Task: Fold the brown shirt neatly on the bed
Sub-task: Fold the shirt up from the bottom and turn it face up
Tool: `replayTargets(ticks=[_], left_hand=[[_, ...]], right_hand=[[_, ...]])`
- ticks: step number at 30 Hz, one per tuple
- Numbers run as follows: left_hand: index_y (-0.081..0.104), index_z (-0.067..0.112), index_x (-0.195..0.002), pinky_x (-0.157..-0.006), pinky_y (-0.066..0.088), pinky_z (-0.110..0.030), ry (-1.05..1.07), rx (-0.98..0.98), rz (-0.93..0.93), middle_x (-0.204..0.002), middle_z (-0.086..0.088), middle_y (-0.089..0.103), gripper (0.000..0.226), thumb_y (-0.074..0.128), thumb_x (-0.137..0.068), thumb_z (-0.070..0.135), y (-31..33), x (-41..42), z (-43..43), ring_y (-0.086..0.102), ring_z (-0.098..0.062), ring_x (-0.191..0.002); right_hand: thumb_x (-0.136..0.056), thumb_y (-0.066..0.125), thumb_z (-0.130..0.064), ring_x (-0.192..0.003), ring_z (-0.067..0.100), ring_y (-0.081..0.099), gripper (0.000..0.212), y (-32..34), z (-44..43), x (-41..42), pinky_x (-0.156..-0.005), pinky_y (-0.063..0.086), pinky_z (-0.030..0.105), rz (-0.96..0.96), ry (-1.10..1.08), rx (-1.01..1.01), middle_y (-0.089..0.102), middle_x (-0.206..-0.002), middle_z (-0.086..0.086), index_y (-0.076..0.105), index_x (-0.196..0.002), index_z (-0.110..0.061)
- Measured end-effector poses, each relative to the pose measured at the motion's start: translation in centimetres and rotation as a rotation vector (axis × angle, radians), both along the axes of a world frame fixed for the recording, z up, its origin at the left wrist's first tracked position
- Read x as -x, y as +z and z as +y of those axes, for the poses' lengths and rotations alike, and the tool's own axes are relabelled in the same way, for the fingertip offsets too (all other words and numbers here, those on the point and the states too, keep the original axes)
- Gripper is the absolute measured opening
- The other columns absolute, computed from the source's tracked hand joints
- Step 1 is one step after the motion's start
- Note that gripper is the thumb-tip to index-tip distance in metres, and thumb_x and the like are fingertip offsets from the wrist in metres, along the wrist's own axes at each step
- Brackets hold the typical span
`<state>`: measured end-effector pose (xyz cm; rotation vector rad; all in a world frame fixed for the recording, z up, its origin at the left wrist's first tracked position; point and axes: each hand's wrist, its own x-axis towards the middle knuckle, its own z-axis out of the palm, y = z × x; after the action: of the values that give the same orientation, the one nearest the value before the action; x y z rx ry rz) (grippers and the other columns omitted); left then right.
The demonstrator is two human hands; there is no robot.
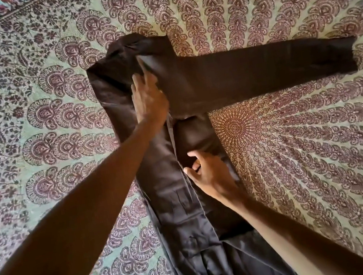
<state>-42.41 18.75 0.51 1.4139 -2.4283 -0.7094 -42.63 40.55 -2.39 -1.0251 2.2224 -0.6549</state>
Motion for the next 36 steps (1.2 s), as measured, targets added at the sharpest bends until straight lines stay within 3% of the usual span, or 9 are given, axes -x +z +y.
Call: replayTargets(ticks=[3, 10, 14, 17, 23, 25, 31, 34, 36], left_hand=[[0.049, 0.007, -0.110, -0.076, 0.049, -0.049, -0.006, -0.198, 0.028, -0.116, -0.017, 0.047, 0.026, 0.054, -0.085, 0.012, 0.0, -3.6, 7.6, 0.057, -0.040, -0.094], [0.045, 0.009, -0.115, -0.085, 0.045, -0.041, 0.294, -0.606, -0.058, -0.112, -0.019, 0.060, 0.042, 0.066, -0.082, 0.023, -0.2, -10.7, 19.7, 0.058, -0.039, -0.104], [0.058, 0.022, -0.082, -0.077, 0.059, -0.042, 0.400, -0.863, -0.060, -0.085, -0.011, 0.073, 0.029, 0.068, -0.064, 0.043, -2.0, -13.7, 23.6, 0.072, -0.029, -0.082], [0.059, 0.019, -0.070, -0.060, 0.058, -0.034, 0.386, -1.022, -0.040, -0.062, -0.008, 0.066, 0.014, 0.072, -0.075, 0.023, -3.1, -15.1, 25.9, 0.067, -0.023, -0.058], [0.054, 0.019, -0.072, -0.056, 0.057, -0.032, 0.342, -1.068, -0.055, -0.067, -0.010, 0.064, 0.024, 0.069, -0.081, 0.003, -2.3, -16.5, 28.0, 0.061, -0.012, -0.045], [0.051, 0.019, -0.071, -0.048, 0.054, -0.026, 0.325, -1.079, -0.082, -0.064, -0.007, 0.061, 0.027, 0.068, -0.083, 0.001, -1.8, -17.0, 29.6, 0.057, -0.004, -0.037], [0.052, 0.015, -0.065, -0.050, 0.056, -0.028, 0.311, -1.009, -0.108, -0.057, -0.005, 0.059, 0.029, 0.068, -0.083, -0.001, -1.7, -18.2, 32.5, 0.055, -0.003, -0.034], [0.056, 0.016, -0.061, -0.069, 0.060, -0.046, 0.296, -0.971, -0.156, -0.059, -0.012, 0.066, 0.028, 0.074, -0.078, 0.006, -1.8, -18.3, 32.7, 0.065, -0.020, -0.049], [0.064, 0.015, -0.064, -0.080, 0.058, -0.044, 0.184, -0.868, -0.275, -0.078, -0.018, 0.073, 0.018, 0.079, -0.073, 0.018, -0.6, -17.6, 31.9, 0.071, -0.029, -0.074]], right_hand=[[-0.085, 0.062, -0.049, -0.086, 0.012, 0.065, 0.038, 0.5, 5.7, -1.2, -0.072, 0.047, 0.027, 0.056, 0.075, -0.103, 0.069, -0.090, -0.008, 0.060, -0.116, -0.027], [-0.080, 0.056, -0.064, -0.067, 0.021, 0.065, 0.042, 1.7, 17.1, -3.2, -0.056, 0.034, 0.025, 0.154, 0.298, -0.305, 0.068, -0.073, -0.003, 0.060, -0.083, -0.022], [-0.080, 0.066, -0.048, -0.073, 0.028, 0.067, 0.030, 3.4, 20.4, -5.2, -0.060, 0.045, 0.030, 0.210, 0.356, -0.312, 0.070, -0.078, 0.003, 0.063, -0.083, -0.018], [-0.076, 0.069, -0.031, -0.071, 0.027, 0.067, 0.019, 4.3, 21.3, -7.6, -0.057, 0.049, 0.030, 0.285, 0.320, -0.267, 0.068, -0.081, 0.003, 0.065, -0.090, -0.019], [-0.062, 0.069, -0.009, -0.073, 0.028, 0.063, 0.035, 4.2, 24.0, -12.3, -0.058, 0.050, 0.036, 0.455, 0.463, -0.383, 0.063, -0.084, 0.007, 0.063, -0.095, -0.016], [-0.065, 0.069, -0.008, -0.072, 0.027, 0.062, 0.029, 4.3, 26.0, -13.2, -0.059, 0.051, 0.037, 0.484, 0.460, -0.397, 0.063, -0.083, 0.006, 0.065, -0.092, -0.015], [-0.054, 0.078, -0.008, -0.073, 0.027, 0.061, 0.039, 3.5, 29.0, -12.8, -0.064, 0.052, 0.038, 0.495, 0.468, -0.440, 0.063, -0.083, 0.007, 0.065, -0.090, -0.014], [-0.050, 0.079, -0.005, -0.082, 0.027, 0.061, 0.052, 3.9, 28.9, -12.1, -0.068, 0.051, 0.038, 0.359, 0.559, -0.477, 0.062, -0.091, 0.007, 0.062, -0.099, -0.015], [-0.063, 0.074, -0.004, -0.092, 0.029, 0.062, 0.045, 5.0, 27.8, -10.7, -0.075, 0.052, 0.038, 0.204, 0.574, -0.505, 0.065, -0.100, 0.008, 0.060, -0.105, -0.014]])
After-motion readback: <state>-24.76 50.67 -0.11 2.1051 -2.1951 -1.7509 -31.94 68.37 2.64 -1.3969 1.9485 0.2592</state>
